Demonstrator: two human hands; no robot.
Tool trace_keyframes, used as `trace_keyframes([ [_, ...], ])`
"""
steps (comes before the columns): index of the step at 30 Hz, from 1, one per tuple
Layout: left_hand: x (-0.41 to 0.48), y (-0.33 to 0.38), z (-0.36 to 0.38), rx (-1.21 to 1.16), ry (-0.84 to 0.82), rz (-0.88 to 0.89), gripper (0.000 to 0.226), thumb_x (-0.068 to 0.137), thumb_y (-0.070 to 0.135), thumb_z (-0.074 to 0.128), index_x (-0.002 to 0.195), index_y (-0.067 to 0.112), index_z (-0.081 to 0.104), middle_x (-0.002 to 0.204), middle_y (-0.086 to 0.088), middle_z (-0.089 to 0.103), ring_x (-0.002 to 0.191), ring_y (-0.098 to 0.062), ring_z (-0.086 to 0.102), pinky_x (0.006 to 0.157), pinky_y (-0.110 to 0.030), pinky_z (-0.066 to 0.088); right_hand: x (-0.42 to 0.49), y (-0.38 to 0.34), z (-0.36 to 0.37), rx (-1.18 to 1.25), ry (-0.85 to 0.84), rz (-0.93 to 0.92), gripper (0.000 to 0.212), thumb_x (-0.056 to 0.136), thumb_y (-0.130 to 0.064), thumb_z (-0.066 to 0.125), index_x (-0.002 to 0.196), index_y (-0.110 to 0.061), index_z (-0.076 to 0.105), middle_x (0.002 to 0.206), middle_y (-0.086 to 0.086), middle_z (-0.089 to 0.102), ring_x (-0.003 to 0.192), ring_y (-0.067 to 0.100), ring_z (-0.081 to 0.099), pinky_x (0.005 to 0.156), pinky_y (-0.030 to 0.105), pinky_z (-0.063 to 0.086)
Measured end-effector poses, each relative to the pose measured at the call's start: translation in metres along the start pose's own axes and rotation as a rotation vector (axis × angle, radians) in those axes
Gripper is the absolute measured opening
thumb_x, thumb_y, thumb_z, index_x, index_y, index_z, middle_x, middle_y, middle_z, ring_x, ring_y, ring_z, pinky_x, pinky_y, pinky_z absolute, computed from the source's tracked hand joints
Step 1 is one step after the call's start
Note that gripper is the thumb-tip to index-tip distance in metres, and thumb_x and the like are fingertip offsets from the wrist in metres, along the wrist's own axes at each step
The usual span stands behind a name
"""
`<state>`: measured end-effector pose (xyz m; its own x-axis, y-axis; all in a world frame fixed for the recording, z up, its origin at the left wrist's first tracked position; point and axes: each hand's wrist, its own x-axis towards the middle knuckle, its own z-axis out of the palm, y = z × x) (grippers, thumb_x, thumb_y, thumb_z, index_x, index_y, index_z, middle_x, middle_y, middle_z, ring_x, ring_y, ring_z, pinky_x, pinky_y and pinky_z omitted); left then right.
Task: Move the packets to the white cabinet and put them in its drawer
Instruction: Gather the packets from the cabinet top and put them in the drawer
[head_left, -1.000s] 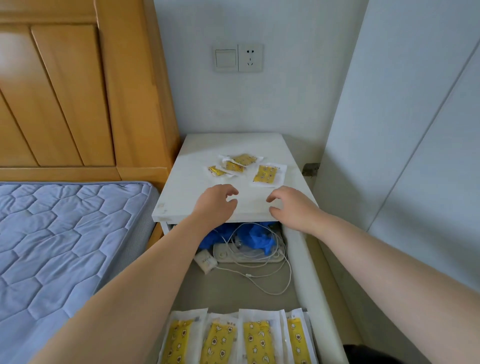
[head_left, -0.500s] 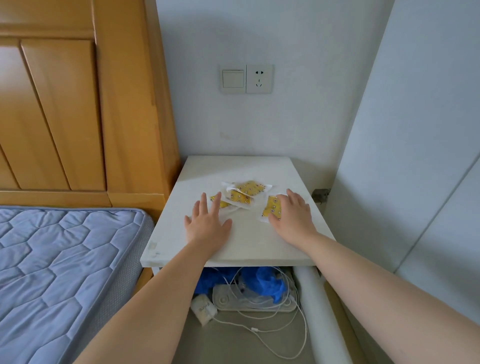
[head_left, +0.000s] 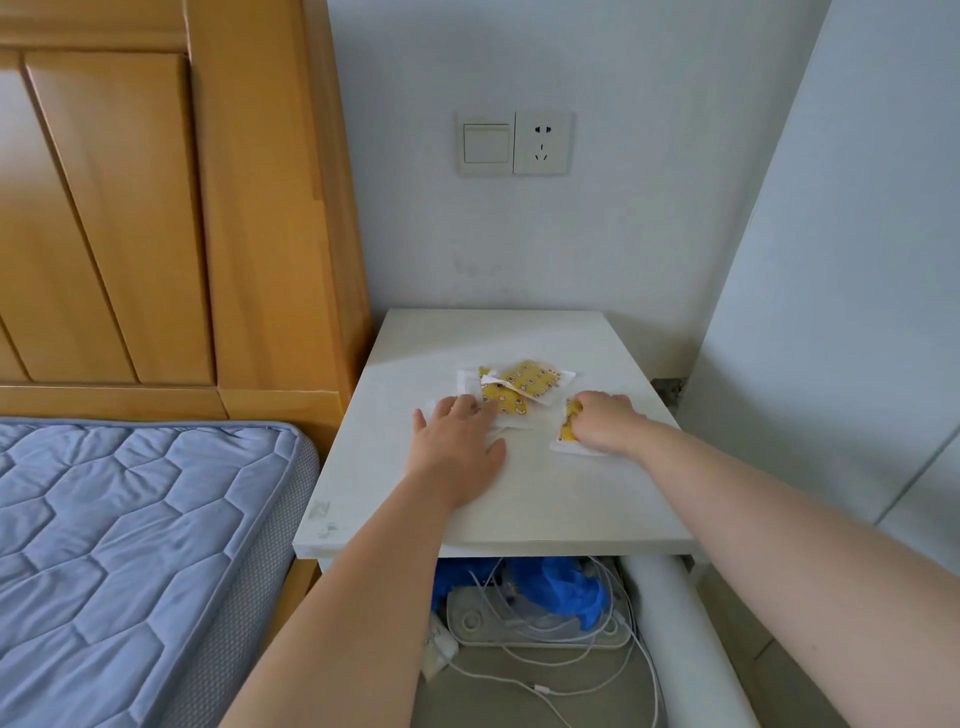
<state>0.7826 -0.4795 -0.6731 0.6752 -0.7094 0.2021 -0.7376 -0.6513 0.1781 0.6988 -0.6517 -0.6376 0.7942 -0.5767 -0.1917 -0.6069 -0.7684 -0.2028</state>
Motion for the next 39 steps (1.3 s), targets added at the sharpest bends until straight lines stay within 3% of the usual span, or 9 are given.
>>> trace_keyframes([
  [3,-0.001,0.000,0.000,-0.008,0.016,-0.016,0.047,0.095,0.042,0.034,0.140,0.030,0.041,0.139,0.001,0.037,0.132,-0.021,0.029,0.108,-0.042,0.026,-0.002,-0.001,-0.023,-0.055,-0.104,-0.050,0.024,0.094,-0.008,0.039,0.111,-0.010,0.056,0.128,0.011,0.055,0.101,0.025,0.048,0.083,0.027,0.035],
  [8,0.000,-0.001,0.000,-0.100,0.081,-0.038,0.038,0.096,0.043,0.039,0.124,0.022,0.053,0.138,0.001,0.040,0.128,-0.021,0.035,0.105,-0.037,0.030,-0.002,0.006,-0.038,-0.109,-0.164,-0.049,0.067,0.088,-0.026,0.067,0.145,-0.014,0.036,0.145,0.004,0.041,0.130,0.023,0.042,0.101,0.028,0.037],
  [13,0.000,-0.003,0.002,-0.108,0.007,-0.037,0.054,0.097,0.045,0.035,0.147,0.026,0.027,0.159,0.007,0.016,0.146,-0.018,0.010,0.116,-0.048,0.014,0.004,0.006,-0.027,-0.127,-0.071,0.006,0.079,0.080,-0.032,0.074,0.144,-0.015,0.029,0.139,0.008,0.045,0.126,0.029,0.042,0.101,0.038,0.041],
  [16,0.001,-0.002,0.001,-0.074,0.001,-0.040,0.053,0.096,0.045,0.034,0.146,0.026,0.030,0.152,0.008,0.029,0.143,-0.017,0.017,0.114,-0.047,0.016,0.006,0.009,-0.028,-0.072,-0.099,0.053,0.052,0.076,-0.033,0.079,0.113,-0.009,0.051,0.117,0.009,0.056,0.105,0.026,0.054,0.087,0.029,0.045],
  [19,0.002,-0.002,0.000,-0.050,0.006,-0.046,0.051,0.096,0.047,0.034,0.142,0.027,0.036,0.146,0.004,0.036,0.138,-0.020,0.026,0.112,-0.046,0.022,0.004,0.017,-0.030,0.002,-0.142,0.071,0.040,0.071,-0.034,0.083,0.075,-0.013,0.049,0.093,0.003,0.059,0.084,0.022,0.056,0.073,0.026,0.043],
  [27,0.001,0.000,0.000,-0.139,0.051,-0.063,0.034,0.095,0.043,0.038,0.118,0.020,0.049,0.131,0.004,0.045,0.126,-0.017,0.037,0.104,-0.040,0.029,-0.009,0.032,-0.032,-0.006,-0.145,0.012,0.038,0.078,-0.025,0.077,0.094,-0.009,0.047,0.089,0.003,0.053,0.083,0.022,0.053,0.057,0.025,0.040],
  [31,-0.001,0.000,-0.002,-0.164,0.054,-0.103,0.023,0.094,0.040,0.040,0.103,0.019,0.046,0.113,0.002,0.054,0.112,-0.020,0.046,0.095,-0.036,0.032,-0.010,0.043,-0.034,0.371,-0.319,-0.089,0.017,0.083,-0.001,0.069,0.094,-0.007,0.058,0.099,0.010,0.068,0.089,0.025,0.068,0.075,0.033,0.057],
  [35,-0.001,0.000,0.000,-0.127,0.058,-0.079,0.044,0.095,0.044,0.036,0.132,0.022,0.044,0.130,0.001,0.047,0.125,-0.022,0.039,0.103,-0.038,0.031,-0.001,0.046,-0.049,0.846,-0.348,-0.127,0.014,0.081,0.009,0.064,0.088,-0.003,0.063,0.081,0.008,0.073,0.069,0.016,0.071,0.066,0.027,0.059],
  [39,0.001,-0.002,0.001,-0.071,0.048,-0.055,0.044,0.097,0.042,0.033,0.137,0.026,0.044,0.132,0.000,0.043,0.124,-0.021,0.038,0.104,-0.038,0.030,0.024,0.034,-0.069,1.014,-0.255,-0.106,0.006,0.085,0.002,0.063,0.088,-0.003,0.063,0.076,0.006,0.073,0.067,0.016,0.071,0.071,0.028,0.059],
])
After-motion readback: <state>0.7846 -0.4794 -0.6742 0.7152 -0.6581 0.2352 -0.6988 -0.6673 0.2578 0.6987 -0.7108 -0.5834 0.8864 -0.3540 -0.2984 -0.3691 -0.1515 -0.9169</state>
